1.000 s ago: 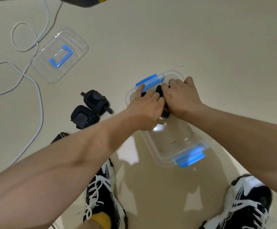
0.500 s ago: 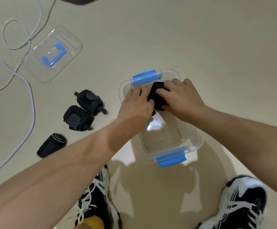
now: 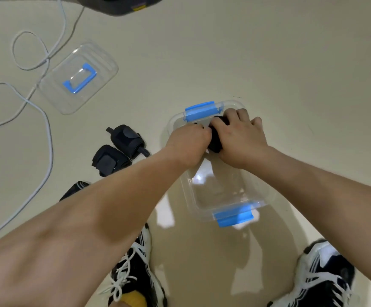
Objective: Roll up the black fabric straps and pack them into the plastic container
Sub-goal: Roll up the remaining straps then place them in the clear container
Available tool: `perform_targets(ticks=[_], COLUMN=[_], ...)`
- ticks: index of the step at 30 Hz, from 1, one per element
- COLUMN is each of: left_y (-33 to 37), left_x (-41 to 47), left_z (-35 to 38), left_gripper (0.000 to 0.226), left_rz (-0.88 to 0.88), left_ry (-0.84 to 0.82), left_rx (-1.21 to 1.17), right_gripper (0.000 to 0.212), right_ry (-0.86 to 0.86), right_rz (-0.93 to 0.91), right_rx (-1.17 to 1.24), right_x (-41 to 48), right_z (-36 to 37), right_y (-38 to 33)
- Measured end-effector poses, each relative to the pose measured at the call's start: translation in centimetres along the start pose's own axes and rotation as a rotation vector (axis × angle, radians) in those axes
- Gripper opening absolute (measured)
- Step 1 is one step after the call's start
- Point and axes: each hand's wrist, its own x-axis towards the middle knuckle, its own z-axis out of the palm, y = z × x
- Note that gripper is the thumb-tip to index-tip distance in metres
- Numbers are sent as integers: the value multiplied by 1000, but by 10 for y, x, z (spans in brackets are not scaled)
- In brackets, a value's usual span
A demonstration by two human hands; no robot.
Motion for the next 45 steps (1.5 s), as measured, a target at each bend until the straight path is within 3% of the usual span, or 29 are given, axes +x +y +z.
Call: perform_targets(ticks=[4, 7, 9, 13, 16, 18, 20, 25, 30, 32, 36, 40, 43, 45], left_y=[-26, -67, -99, -154, -167, -165, -165, -166, -181, -187, -187, -170, -136, -109], left_x=[-29, -59, -77, -105, -118, -117, -112, -102, -102, -105, -117, -124, -122, -118], left_z=[-25, -43, -39, 2, 40, 61, 75, 89, 73, 52, -18, -77, -108, -123], left_gripper=[29, 35, 34, 32, 65, 91, 101, 88, 71, 59, 51, 55, 40, 46], left_rz=[-77, -323, -495, -686, -660, -629, -620, -623, -524, -475, -516, -421, -339, -292], left_ry=[190, 379, 415, 154, -106, -185, -198, -124, -287, -365, -439, -354, -219, -198], left_rx=[-310, -538, -586, -510, -381, -313, -270, -255, -321, -445, -977, -1607, -2010, -2068], right_gripper=[41, 43, 46, 59, 69, 69, 70, 67, 39, 35, 32, 40, 42, 38], right_ry=[5, 6, -44, -235, -320, -369, -379, -271, -222, -203, -35, 204, 128, -11], right_rz=[5, -69, -104, -160, -193, -177, -172, -151, -30, 23, -30, -131, -59, 144], right_rx=[232, 552, 670, 653, 471, 409, 379, 552, 744, 760, 761, 718, 919, 1212], right_x=[1, 8, 14, 39, 59, 68, 74, 76, 81, 80, 58, 22, -5, -25], right_z=[-47, -69, -71, -39, -4, 17, 33, 48, 49, 40, -5, -80, -116, -127], right_y=[-35, -78, -109, -161, -185, -194, -198, -204, -206, -205, -186, -128, -69, -33])
